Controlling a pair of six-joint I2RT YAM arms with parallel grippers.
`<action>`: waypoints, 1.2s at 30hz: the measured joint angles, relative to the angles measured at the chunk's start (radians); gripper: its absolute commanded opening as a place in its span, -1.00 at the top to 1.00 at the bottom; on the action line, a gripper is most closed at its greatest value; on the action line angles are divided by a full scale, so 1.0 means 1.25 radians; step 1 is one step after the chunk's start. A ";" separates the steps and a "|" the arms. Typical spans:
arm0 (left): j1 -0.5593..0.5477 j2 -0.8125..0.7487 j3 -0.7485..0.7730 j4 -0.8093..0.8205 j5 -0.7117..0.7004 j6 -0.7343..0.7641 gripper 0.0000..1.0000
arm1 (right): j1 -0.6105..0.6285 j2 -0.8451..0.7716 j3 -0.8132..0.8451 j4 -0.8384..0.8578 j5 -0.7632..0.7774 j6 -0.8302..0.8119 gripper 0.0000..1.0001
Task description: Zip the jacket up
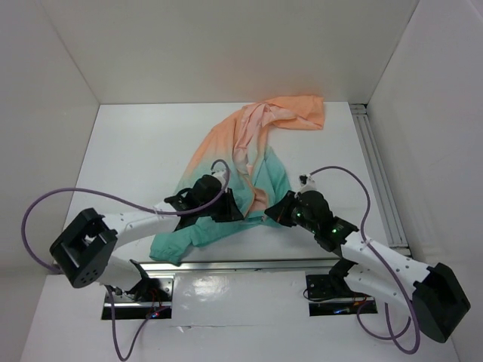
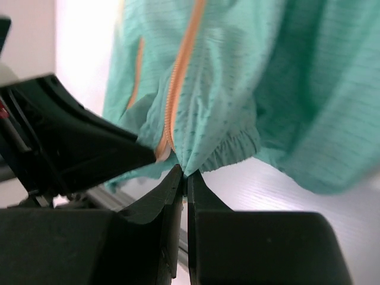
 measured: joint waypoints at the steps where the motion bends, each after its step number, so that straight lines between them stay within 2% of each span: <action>1: -0.010 0.016 0.007 -0.005 -0.002 -0.001 0.53 | -0.002 -0.022 0.000 -0.032 0.023 0.007 1.00; 4: -0.024 0.067 0.028 -0.027 -0.002 0.000 0.49 | -0.007 -0.073 0.000 -0.108 0.073 0.021 1.00; 5: -0.030 0.088 0.042 -0.041 -0.003 0.001 0.40 | -0.007 -0.086 0.000 -0.127 0.087 0.024 1.00; 8: -0.047 0.154 0.101 -0.087 -0.008 0.017 0.30 | -0.010 -0.105 0.000 -0.177 0.120 0.033 1.00; 9: -0.057 0.175 0.124 -0.100 -0.009 0.022 0.23 | -0.012 -0.106 0.000 -0.193 0.129 0.035 1.00; 10: -0.067 0.191 0.143 -0.110 -0.011 0.026 0.06 | -0.014 -0.106 0.000 -0.207 0.137 0.036 1.00; 12: -0.089 0.215 0.176 -0.128 -0.017 0.043 -0.05 | -0.015 -0.106 0.002 -0.239 0.153 0.040 1.00; 17: -0.139 0.256 0.238 -0.173 -0.038 0.048 0.14 | -0.016 -0.105 0.013 -0.281 0.176 0.049 1.00; 20: -0.148 0.268 0.250 -0.192 -0.050 0.045 0.14 | -0.020 -0.105 0.018 -0.289 0.181 0.051 1.00; 21: -0.150 0.273 0.254 -0.202 -0.056 0.041 0.04 | -0.021 -0.105 0.018 -0.292 0.182 0.051 1.00; 25: -0.158 0.292 0.275 -0.244 -0.095 0.035 0.01 | -0.022 -0.105 0.018 -0.309 0.186 0.051 1.00; 30: -0.177 0.321 0.307 -0.278 -0.131 0.027 0.23 | -0.022 -0.108 0.022 -0.326 0.193 0.051 1.00; 31: -0.180 0.324 0.309 -0.282 -0.136 0.020 0.42 | -0.022 -0.109 0.024 -0.328 0.195 0.051 1.00; 36: -0.186 0.326 0.313 -0.298 -0.148 0.007 0.88 | -0.023 -0.108 0.039 -0.337 0.199 0.047 1.00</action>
